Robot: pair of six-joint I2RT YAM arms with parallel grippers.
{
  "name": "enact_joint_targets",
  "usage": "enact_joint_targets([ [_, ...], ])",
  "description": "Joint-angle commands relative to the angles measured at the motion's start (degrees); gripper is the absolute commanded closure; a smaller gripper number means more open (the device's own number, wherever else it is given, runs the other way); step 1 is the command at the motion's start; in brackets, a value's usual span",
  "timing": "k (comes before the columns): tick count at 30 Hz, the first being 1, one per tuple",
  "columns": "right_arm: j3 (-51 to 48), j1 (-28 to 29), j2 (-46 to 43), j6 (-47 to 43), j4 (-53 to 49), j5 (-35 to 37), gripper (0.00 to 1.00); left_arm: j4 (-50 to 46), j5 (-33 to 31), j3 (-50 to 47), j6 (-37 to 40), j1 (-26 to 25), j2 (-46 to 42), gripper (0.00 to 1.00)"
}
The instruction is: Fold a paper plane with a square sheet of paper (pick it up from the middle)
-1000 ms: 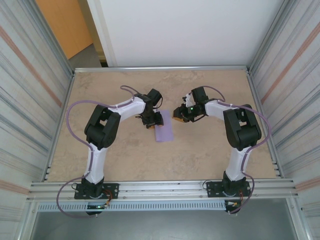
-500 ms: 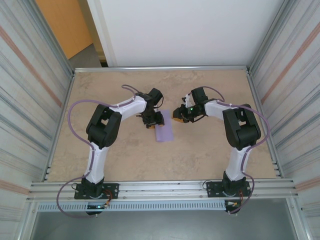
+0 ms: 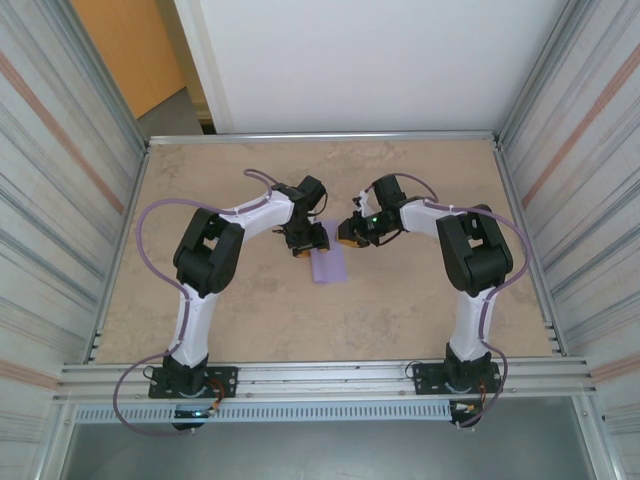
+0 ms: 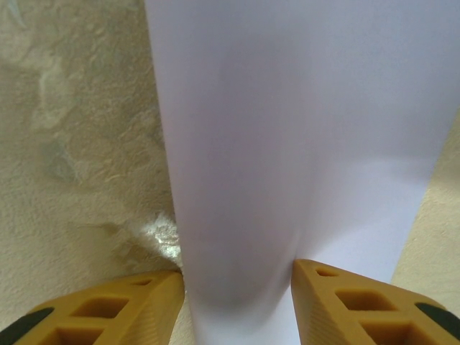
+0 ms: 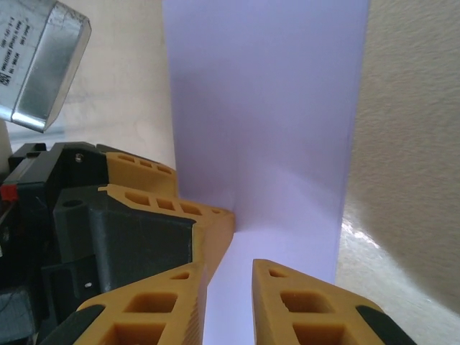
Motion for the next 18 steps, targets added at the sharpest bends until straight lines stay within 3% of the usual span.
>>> enact_joint_targets([
  [1, 1.69, 0.39, 2.0, -1.87, -2.51, -1.18, 0.78, -1.23, -3.73, -5.42, 0.4, -0.68, 11.77, 0.53],
  [9, 3.24, 0.98, 4.89, -3.25, -5.2, 0.13, 0.83, -0.89, -3.61, -6.0, 0.31, -0.59, 11.85, 0.53],
  [18, 3.32, 0.94, 6.68, -5.12, -10.91, 7.55, 0.84, 0.81, -3.39, -7.4, 0.2, -0.68, 10.66, 0.53],
])
